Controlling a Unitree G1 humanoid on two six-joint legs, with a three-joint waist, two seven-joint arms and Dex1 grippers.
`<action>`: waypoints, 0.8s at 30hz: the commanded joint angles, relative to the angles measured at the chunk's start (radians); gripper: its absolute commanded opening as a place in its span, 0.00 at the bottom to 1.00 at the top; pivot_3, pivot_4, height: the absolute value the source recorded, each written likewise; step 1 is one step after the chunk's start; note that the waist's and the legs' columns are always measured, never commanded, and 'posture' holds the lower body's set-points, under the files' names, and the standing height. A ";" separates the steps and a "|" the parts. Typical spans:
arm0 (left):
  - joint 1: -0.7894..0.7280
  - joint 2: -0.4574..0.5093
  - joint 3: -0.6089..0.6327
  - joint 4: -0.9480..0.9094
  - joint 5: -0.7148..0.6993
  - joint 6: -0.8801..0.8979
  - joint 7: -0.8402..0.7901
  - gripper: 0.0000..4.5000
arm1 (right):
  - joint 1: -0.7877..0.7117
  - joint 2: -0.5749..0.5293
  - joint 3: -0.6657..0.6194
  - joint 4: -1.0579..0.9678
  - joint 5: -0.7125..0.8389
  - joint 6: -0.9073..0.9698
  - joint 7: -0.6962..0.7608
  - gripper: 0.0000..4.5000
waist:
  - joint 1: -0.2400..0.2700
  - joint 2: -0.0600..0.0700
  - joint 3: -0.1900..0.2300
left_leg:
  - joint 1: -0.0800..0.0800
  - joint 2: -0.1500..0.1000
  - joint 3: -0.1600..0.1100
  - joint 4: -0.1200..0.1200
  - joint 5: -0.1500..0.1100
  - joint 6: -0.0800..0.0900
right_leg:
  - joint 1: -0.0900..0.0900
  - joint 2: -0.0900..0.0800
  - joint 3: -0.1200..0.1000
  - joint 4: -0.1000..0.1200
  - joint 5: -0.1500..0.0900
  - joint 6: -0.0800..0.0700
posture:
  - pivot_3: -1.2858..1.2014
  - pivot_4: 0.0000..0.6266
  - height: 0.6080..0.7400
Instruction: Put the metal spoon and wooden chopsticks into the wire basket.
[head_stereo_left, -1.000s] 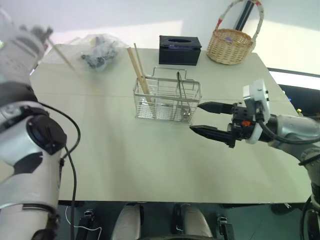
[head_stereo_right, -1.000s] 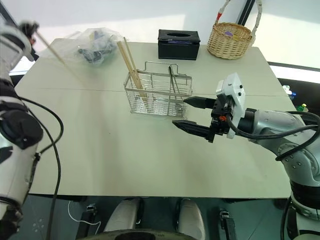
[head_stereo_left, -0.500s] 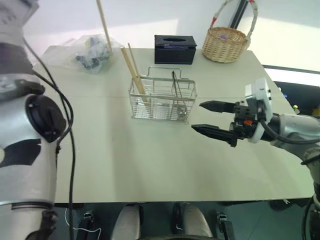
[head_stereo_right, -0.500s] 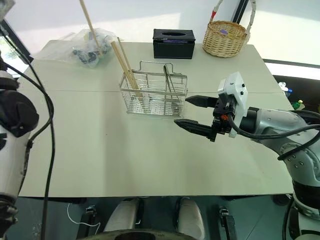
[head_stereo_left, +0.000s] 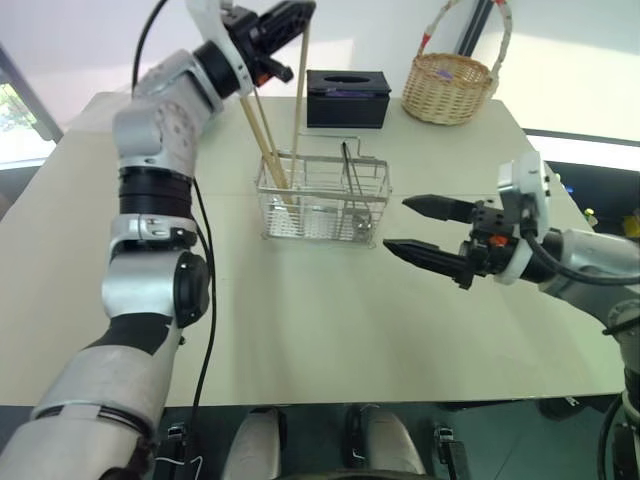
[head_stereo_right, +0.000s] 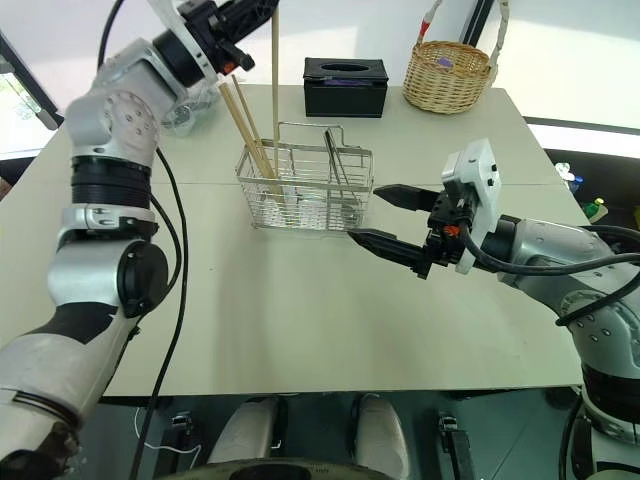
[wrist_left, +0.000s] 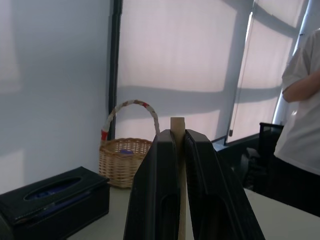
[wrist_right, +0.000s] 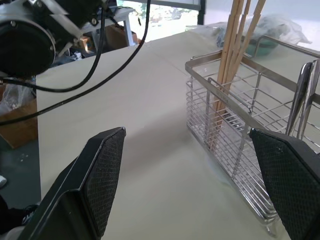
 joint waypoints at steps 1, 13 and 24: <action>0.033 -0.008 -0.025 -0.024 0.023 -0.050 0.000 0.18 | -0.003 0.005 -0.031 -0.031 0.023 -0.005 -0.020 0.92 | 0.001 0.000 0.000 | 0.000 0.000 0.000 0.000 0.000 0.000 | 0.000 0.000 0.000 0.000 0.000 0.000 | 0.52 0.24 0.74; 0.175 0.058 -0.036 -0.307 -0.026 0.084 -0.024 0.98 | -0.003 0.012 -0.010 -0.021 0.004 -0.017 -0.020 0.92 | -0.001 0.000 0.000 | 0.000 0.000 -0.001 0.000 0.000 0.000 | 0.000 0.000 0.000 0.000 0.000 0.000 | 0.52 0.24 0.74; 0.460 0.648 0.005 -0.658 -0.077 0.246 -0.344 0.98 | -0.031 -0.002 0.021 0.076 -0.070 -0.044 0.085 0.92 | -0.011 0.008 0.001 | 0.001 0.000 0.000 -0.001 0.000 0.000 | 0.000 0.000 0.001 0.000 -0.001 -0.002 | 0.52 0.24 0.74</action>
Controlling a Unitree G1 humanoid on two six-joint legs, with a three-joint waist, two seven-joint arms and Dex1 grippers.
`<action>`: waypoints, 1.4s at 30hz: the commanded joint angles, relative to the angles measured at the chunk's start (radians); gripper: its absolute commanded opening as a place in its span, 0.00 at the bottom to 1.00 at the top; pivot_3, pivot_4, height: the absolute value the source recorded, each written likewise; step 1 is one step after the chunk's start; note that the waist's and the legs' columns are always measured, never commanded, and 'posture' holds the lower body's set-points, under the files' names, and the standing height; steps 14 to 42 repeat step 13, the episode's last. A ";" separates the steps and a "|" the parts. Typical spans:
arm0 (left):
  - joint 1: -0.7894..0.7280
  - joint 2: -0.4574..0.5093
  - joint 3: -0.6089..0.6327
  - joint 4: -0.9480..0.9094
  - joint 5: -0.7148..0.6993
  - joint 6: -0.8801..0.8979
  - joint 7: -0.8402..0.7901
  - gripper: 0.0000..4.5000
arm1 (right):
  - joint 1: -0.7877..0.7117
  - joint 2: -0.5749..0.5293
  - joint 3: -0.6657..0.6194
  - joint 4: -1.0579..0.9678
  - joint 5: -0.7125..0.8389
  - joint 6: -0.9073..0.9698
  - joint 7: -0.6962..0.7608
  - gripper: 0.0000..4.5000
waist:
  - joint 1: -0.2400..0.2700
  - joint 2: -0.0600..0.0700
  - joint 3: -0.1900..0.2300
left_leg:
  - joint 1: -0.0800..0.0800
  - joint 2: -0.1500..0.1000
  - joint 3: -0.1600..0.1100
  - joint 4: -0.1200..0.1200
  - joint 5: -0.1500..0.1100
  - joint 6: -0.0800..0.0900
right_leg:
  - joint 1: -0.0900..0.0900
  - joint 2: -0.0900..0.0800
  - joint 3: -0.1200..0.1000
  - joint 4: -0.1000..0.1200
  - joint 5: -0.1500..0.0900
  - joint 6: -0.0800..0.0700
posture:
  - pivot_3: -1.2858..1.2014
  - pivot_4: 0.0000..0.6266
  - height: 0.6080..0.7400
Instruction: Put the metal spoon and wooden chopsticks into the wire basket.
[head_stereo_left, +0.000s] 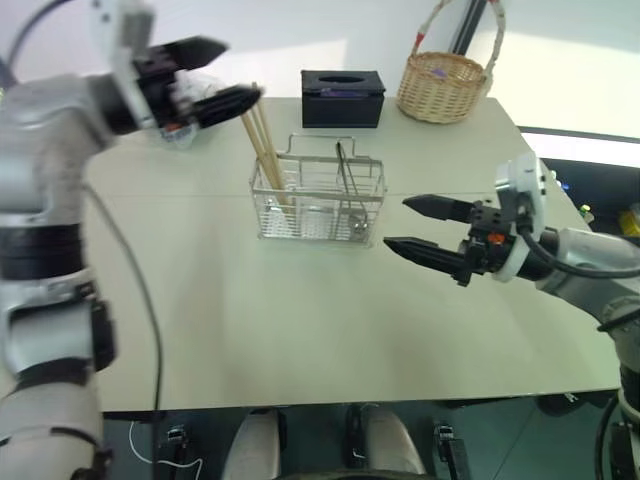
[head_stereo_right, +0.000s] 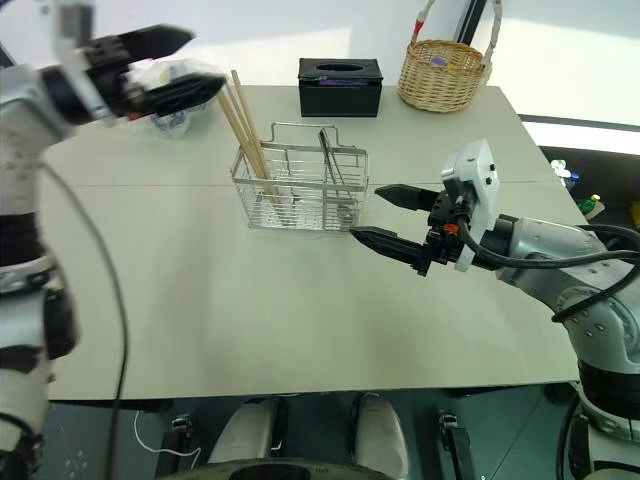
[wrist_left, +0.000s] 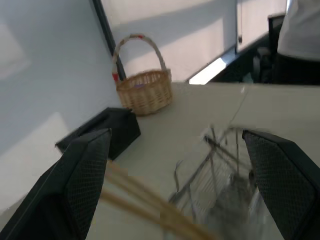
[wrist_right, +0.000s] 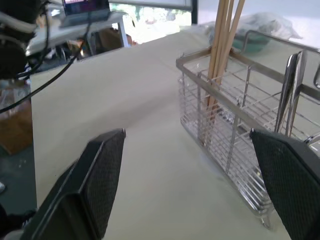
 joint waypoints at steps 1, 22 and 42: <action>0.125 0.113 0.057 -0.108 -0.013 -0.003 -0.078 0.98 | -0.023 -0.006 0.003 0.020 -0.034 -0.037 0.047 0.92 | 0.012 0.000 0.000 | -0.001 0.000 -0.001 0.000 0.000 0.000 | 0.000 0.000 0.000 0.000 0.000 0.000 | 0.52 0.24 0.74; 0.446 0.211 0.264 -0.339 -0.102 0.079 -0.030 0.98 | -0.064 0.035 0.067 0.070 -0.106 -0.068 0.126 0.92 | 0.017 0.000 0.001 | -0.001 0.000 -0.001 0.000 0.000 0.000 | -0.001 0.000 0.000 -0.001 -0.002 -0.003 | 0.52 0.24 0.74; 0.446 0.211 0.264 -0.339 -0.102 0.079 -0.030 0.98 | -0.064 0.035 0.067 0.070 -0.106 -0.068 0.126 0.92 | 0.017 0.000 0.001 | -0.001 0.000 -0.001 0.000 0.000 0.000 | -0.001 0.000 0.000 -0.001 -0.002 -0.003 | 0.52 0.24 0.74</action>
